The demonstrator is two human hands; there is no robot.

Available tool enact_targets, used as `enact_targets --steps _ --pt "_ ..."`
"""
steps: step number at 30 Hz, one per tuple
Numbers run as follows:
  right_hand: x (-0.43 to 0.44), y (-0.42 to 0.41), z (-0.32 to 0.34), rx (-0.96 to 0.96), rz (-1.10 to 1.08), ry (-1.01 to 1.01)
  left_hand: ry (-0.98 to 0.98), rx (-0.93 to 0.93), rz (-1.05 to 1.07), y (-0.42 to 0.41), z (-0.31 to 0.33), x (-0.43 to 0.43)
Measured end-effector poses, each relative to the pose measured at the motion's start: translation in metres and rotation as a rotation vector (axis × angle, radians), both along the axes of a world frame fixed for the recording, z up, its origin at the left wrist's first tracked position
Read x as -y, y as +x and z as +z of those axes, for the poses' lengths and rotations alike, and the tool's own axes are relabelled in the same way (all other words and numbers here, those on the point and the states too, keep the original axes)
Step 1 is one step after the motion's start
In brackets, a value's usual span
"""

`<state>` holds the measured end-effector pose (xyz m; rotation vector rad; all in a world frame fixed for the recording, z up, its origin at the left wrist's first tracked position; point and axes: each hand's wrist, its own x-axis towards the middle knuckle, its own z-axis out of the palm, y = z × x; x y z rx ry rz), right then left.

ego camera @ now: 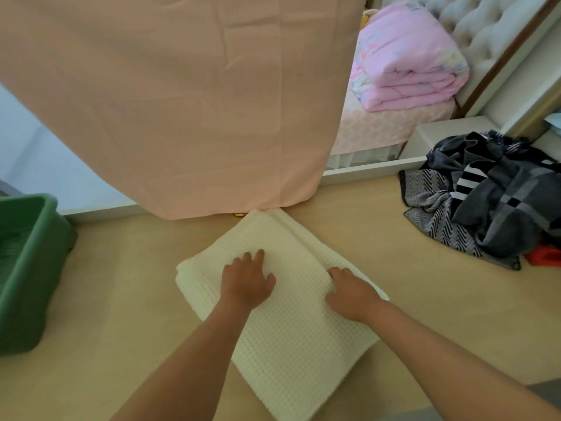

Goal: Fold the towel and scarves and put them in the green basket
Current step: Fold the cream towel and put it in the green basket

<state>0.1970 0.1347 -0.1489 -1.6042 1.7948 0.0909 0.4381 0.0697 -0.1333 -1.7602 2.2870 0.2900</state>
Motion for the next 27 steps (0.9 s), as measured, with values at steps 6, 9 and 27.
enact_targets --steps 6,9,27 --pt "-0.015 0.048 -0.002 -0.014 0.112 -0.040 0.096 0.222 0.013 0.034 0.026 -0.015" --pt "-0.019 0.057 -0.005 -0.053 0.129 -0.207 -0.020 0.092 -0.064 0.051 0.020 -0.014" --pt "-0.033 0.044 0.014 0.033 0.071 -0.576 0.019 -0.279 -0.161 0.115 0.021 0.018"
